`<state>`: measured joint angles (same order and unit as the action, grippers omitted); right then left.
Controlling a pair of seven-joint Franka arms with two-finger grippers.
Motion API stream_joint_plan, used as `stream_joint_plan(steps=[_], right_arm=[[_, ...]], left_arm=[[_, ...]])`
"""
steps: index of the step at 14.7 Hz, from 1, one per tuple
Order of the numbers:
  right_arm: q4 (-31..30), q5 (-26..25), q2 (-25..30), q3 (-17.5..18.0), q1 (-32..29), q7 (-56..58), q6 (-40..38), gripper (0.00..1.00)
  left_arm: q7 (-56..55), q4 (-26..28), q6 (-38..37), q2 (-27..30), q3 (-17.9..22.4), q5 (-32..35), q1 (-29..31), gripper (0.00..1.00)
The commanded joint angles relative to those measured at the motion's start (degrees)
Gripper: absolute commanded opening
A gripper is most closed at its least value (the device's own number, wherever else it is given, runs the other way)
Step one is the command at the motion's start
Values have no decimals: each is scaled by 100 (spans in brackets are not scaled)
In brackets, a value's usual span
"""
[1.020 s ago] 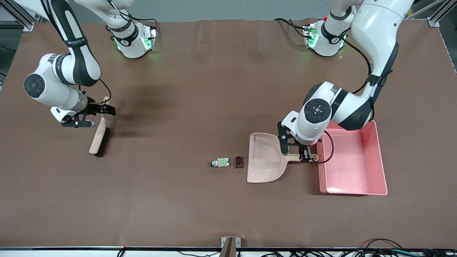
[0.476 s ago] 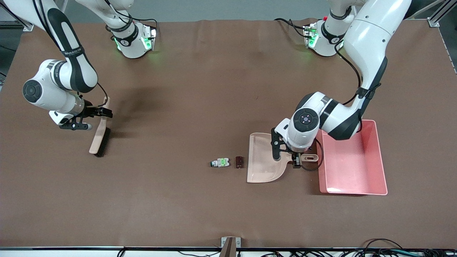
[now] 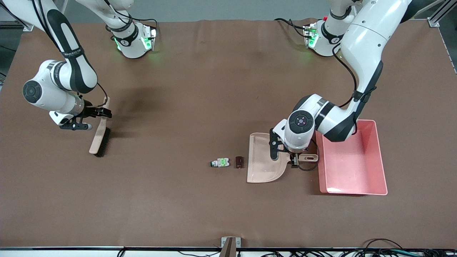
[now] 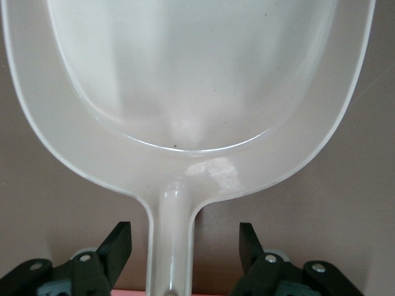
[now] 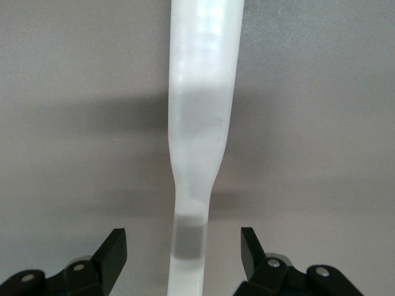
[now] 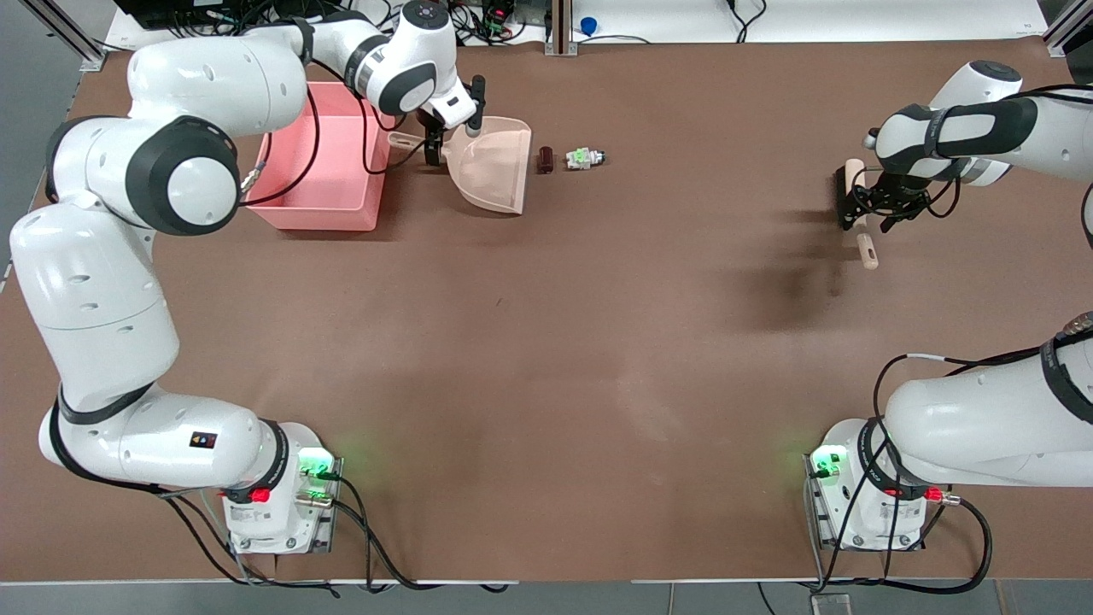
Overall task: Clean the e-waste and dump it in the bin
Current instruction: 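Grasp the dustpan handle with the left gripper while the right gripper grasps the brush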
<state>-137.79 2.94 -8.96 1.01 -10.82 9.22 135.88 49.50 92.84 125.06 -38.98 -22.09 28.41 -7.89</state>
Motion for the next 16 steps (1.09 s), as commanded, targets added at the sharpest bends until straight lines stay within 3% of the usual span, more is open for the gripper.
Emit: stream_joint_plan(steps=[1, 6, 11, 16], right_arm=[[-82, -65, -27, 31, -35, 36, 78, 78], [-90, -65, -89, 31, -35, 36, 175, 72], [-82, -65, -106, 31, -35, 27, 175, 49], [-82, -65, -159, 31, -43, 27, 236, 43]], left_arm=[[7, -117, -61, -127, 3, 130, -37, 77], [25, -117, -61, -171, 30, 139, -37, 72], [-10, -126, -61, -259, 38, 385, -28, 63], [-10, -134, -61, -250, 38, 394, -2, 45]])
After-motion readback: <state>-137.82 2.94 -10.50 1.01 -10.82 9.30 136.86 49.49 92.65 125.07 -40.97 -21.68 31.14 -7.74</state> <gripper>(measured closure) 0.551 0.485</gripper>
